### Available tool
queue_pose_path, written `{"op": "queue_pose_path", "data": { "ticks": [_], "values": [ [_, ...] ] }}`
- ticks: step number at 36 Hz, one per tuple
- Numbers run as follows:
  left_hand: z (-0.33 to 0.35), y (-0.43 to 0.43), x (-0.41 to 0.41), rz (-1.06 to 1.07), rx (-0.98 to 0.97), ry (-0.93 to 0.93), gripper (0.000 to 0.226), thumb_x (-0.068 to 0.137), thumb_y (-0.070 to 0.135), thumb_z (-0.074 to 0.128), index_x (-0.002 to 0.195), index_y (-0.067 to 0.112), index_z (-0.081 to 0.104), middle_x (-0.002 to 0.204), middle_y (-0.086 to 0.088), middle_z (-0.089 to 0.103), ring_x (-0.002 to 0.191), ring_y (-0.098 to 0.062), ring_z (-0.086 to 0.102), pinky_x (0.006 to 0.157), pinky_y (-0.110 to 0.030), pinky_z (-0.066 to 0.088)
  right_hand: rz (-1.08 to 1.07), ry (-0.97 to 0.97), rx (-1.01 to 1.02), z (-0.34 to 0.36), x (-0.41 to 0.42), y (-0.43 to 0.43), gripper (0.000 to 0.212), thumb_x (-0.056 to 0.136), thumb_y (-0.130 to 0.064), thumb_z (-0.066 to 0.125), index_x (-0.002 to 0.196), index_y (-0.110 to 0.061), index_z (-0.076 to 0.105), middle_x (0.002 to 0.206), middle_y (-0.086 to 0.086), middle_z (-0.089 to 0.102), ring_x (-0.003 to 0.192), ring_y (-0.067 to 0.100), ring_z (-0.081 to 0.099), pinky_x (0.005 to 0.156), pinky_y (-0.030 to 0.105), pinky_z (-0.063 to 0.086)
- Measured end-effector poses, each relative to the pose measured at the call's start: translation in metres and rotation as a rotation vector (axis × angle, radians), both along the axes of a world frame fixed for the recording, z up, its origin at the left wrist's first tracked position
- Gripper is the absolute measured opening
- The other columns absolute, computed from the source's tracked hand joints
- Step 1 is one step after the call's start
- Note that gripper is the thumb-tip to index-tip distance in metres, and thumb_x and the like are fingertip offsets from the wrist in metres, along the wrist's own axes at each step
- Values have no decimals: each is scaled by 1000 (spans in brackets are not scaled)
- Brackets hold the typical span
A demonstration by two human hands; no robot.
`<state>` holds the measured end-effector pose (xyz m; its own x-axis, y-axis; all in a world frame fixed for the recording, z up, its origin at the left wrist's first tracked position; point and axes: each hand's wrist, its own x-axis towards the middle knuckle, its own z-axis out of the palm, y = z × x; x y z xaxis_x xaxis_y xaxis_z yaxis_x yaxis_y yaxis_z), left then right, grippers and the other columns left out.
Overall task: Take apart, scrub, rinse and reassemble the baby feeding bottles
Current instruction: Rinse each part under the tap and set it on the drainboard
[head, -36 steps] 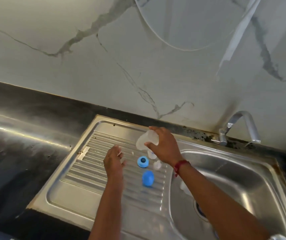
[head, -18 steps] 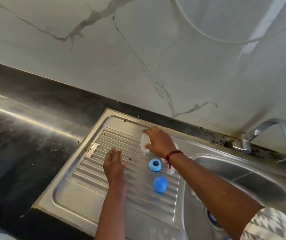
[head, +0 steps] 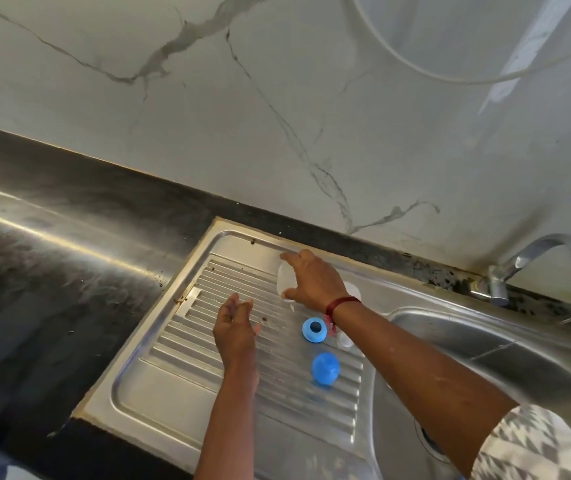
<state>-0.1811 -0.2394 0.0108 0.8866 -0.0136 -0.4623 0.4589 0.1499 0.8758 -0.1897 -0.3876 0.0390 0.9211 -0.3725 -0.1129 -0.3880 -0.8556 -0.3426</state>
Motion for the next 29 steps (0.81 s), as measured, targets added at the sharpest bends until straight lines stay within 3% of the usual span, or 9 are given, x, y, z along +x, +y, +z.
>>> {"op": "queue_pose_path", "data": {
  "ticks": [5,11,16,19,22,26,29],
  "values": [
    [7,-1,2,-15,18,-37,35,98,21,61,133,17,58,137,-5,59,125,-26,56,102,-51,50,-46,-44,51,11,-12,-3,75,86,-30,75,149,-22,35,149,8,44,129,27,50,107,35,42],
    [32,-11,-10,-78,28,-152,24,96,20,63,120,19,63,123,-6,65,115,-28,62,96,-48,55,-155,-192,97,35,-50,-15,64,88,-18,72,145,-22,44,145,7,49,132,25,48,110,34,39],
    [51,-29,-42,-279,-62,-185,9,94,16,65,102,20,67,102,-7,71,94,-23,69,74,-31,58,-268,-325,183,41,-113,-27,49,86,-15,71,133,-21,57,118,2,62,99,15,59,91,32,51],
    [54,-41,-74,-464,-155,-148,10,91,7,66,97,15,68,91,-10,71,81,-21,69,63,-28,52,-345,-355,197,32,-154,-32,40,84,-10,68,123,-19,63,104,-2,64,88,12,58,80,24,47],
    [47,-54,-110,-636,-179,-116,11,92,8,64,97,18,66,87,-4,71,76,-14,67,64,-27,50,-415,-312,233,16,-195,-38,35,85,-9,66,118,-19,65,100,-3,67,89,13,62,81,23,48],
    [31,-71,-145,-775,-136,-74,9,93,16,66,101,15,66,90,-5,69,85,-18,64,69,-28,50,-497,-237,225,-10,-243,-47,27,84,-7,66,109,-15,71,105,4,72,93,19,66,78,19,41],
    [23,-84,-166,-819,-66,-16,35,83,34,73,107,11,67,93,-6,69,91,-17,65,76,-34,50,-569,-173,280,-30,-274,-52,29,81,-4,66,108,-14,72,103,6,73,97,23,66,75,17,38]
  ]
}}
